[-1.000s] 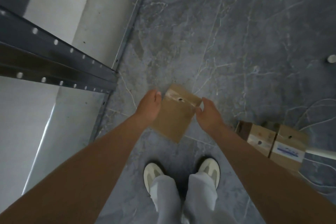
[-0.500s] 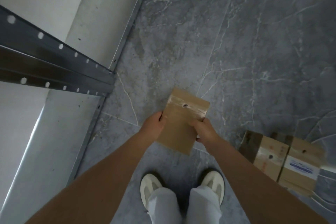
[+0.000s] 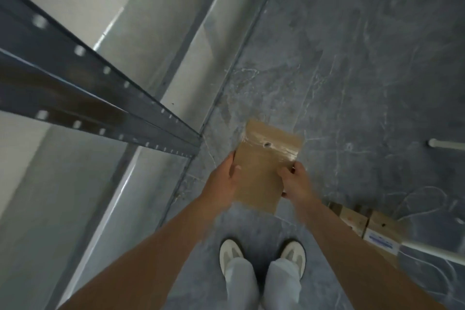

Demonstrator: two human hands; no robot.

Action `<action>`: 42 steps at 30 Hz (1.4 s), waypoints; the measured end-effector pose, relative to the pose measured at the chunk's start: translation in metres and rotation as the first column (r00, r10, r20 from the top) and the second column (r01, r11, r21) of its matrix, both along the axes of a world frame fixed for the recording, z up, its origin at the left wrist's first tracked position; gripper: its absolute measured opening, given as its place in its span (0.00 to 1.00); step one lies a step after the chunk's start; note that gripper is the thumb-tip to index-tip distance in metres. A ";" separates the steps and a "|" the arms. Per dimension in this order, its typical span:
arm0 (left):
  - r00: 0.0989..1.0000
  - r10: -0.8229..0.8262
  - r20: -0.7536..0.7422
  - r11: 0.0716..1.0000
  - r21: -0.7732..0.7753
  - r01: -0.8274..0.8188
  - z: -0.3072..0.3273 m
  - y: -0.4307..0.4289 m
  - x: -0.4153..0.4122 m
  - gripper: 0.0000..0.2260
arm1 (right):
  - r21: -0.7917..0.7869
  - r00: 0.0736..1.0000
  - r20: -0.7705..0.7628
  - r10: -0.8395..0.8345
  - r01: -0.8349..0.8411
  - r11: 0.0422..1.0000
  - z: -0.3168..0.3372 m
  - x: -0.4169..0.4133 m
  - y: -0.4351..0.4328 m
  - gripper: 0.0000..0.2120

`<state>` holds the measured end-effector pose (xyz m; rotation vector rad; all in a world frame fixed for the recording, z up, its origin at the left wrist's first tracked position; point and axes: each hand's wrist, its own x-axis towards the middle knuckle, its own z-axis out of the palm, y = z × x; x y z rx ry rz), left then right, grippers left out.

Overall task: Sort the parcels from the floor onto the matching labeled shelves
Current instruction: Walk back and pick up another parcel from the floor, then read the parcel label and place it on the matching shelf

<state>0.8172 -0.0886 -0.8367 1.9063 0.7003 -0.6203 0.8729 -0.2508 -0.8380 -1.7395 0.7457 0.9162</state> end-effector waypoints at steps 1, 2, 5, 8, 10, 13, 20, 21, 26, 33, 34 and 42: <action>1.000 0.006 0.020 1.000 0.002 -0.006 0.022 0.005 0.001 0.22 | 0.014 1.000 0.026 0.007 -0.007 1.000 0.024 0.002 0.003 0.14; 0.999 0.016 0.039 1.000 0.005 -0.016 0.048 0.010 0.003 0.22 | 0.033 0.999 0.050 0.010 -0.012 0.999 0.051 0.005 0.006 0.13; 0.994 0.041 0.103 0.999 0.013 -0.043 0.127 0.018 0.003 0.23 | 0.097 0.993 0.120 0.010 -0.022 0.995 0.137 0.010 0.012 0.17; 0.985 0.059 0.165 0.998 0.028 -0.064 0.206 0.014 -0.004 0.23 | 0.146 0.983 0.184 0.008 -0.035 0.989 0.220 0.007 0.011 0.19; 0.976 0.072 0.203 0.997 0.022 -0.078 0.253 0.011 -0.012 0.23 | 0.158 0.974 0.227 0.016 -0.053 0.986 0.269 0.003 0.009 0.19; 0.950 0.142 0.280 0.989 -0.004 -0.147 0.306 0.006 -0.027 0.21 | 0.165 0.952 0.296 0.070 -0.123 0.979 0.327 -0.007 0.004 0.17; 0.825 0.364 0.432 0.907 0.038 -0.420 0.420 -0.006 -0.076 0.19 | 0.232 0.892 0.415 0.180 -0.295 0.927 0.433 -0.029 0.002 0.21; 0.803 0.384 0.455 0.892 0.043 -0.451 0.433 -0.008 -0.087 0.19 | 0.234 0.876 0.435 0.208 -0.333 0.914 0.446 -0.034 0.001 0.21; 0.681 0.475 0.557 0.815 0.014 -0.579 0.500 -0.031 -0.142 0.18 | 0.248 0.789 0.553 0.267 -0.461 0.852 0.515 -0.070 -0.006 0.20; 0.468 0.591 0.657 0.676 -0.087 -0.732 0.581 -0.065 -0.222 0.19 | 0.221 0.644 0.682 0.346 -0.632 0.743 0.598 -0.136 -0.028 0.18; 0.446 0.590 0.673 0.664 -0.089 -0.742 0.592 -0.070 -0.233 0.18 | 0.212 0.622 0.695 0.362 -0.657 0.723 0.608 -0.143 -0.029 0.19; 0.225 0.554 0.801 0.572 -0.171 -0.802 0.649 -0.098 -0.313 0.15 | 0.134 0.461 0.803 0.379 -0.758 0.638 0.679 -0.191 -0.017 0.13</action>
